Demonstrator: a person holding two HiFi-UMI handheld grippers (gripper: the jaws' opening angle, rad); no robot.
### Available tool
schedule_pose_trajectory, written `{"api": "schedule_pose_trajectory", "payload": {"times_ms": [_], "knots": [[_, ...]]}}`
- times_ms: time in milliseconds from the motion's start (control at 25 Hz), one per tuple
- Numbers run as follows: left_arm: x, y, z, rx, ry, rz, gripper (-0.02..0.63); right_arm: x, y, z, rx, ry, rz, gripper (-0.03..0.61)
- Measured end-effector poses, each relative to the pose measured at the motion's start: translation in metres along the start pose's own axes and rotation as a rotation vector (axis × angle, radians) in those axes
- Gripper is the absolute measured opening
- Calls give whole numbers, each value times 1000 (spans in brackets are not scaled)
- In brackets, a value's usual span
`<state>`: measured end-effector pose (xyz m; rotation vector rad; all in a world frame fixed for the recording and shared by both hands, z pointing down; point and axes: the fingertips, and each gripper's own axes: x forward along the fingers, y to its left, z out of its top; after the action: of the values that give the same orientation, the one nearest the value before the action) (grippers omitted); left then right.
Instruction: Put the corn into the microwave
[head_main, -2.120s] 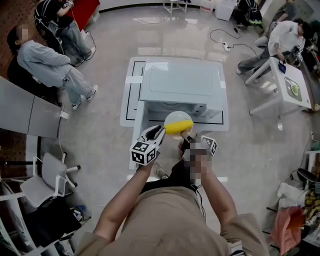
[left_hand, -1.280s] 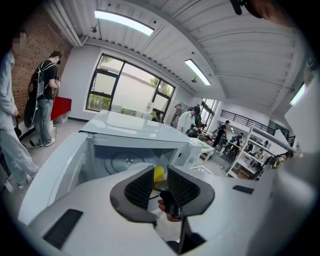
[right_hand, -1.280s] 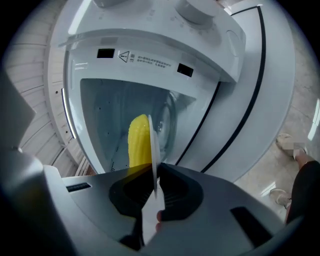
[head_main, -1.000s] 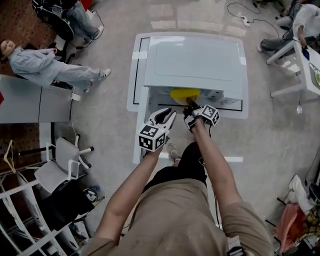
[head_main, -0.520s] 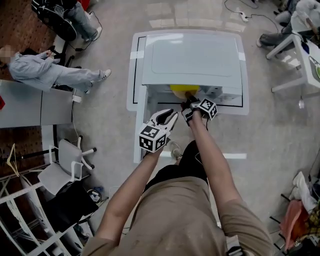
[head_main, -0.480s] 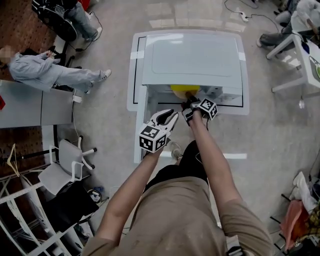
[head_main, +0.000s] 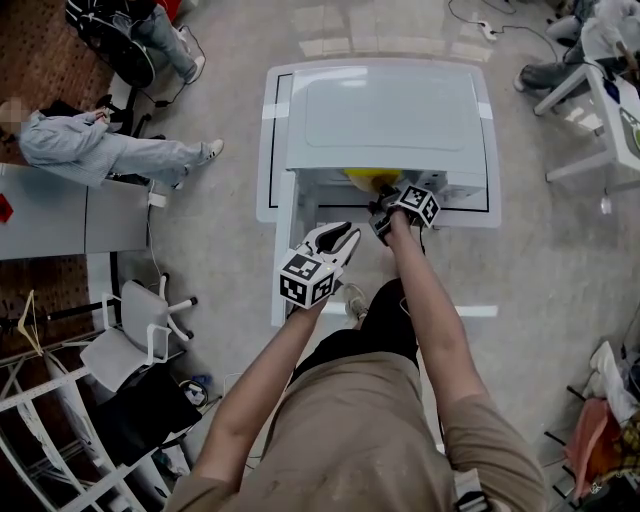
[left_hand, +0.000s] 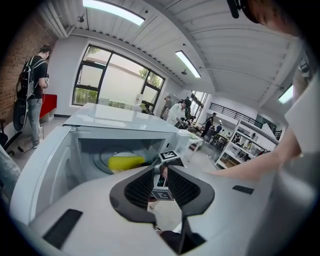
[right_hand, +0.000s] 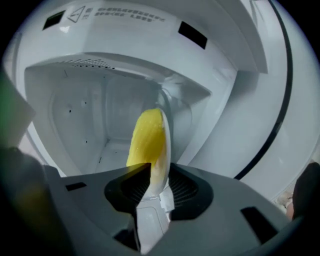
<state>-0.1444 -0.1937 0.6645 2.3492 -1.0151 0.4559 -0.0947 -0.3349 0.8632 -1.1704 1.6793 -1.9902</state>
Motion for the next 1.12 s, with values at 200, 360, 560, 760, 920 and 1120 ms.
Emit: {"api": "schedule_pose_trajectory", "payload": {"times_ms": [200, 360, 560, 760, 920, 1120], "knots": [[-7, -1, -3, -2, 7, -1, 92, -3, 9, -15, -185, 79, 47, 174], [-14, 4, -7, -2, 9, 10, 92, -6, 2, -27, -345, 116, 10, 192], [-20, 2, -14, 3, 10, 8, 92, -23, -8, -39, -559, 83, -79, 192], [-30, -5, -8, 0, -47, 8, 92, -69, 10, -45, -707, 12, -69, 192], [-45, -14, 1, -15, -117, -1, 92, -119, 49, -50, -840, -31, -30, 192], [-64, -35, 26, 9, -192, -17, 92, -182, 128, -42, -1092, -148, 9, 192]]}}
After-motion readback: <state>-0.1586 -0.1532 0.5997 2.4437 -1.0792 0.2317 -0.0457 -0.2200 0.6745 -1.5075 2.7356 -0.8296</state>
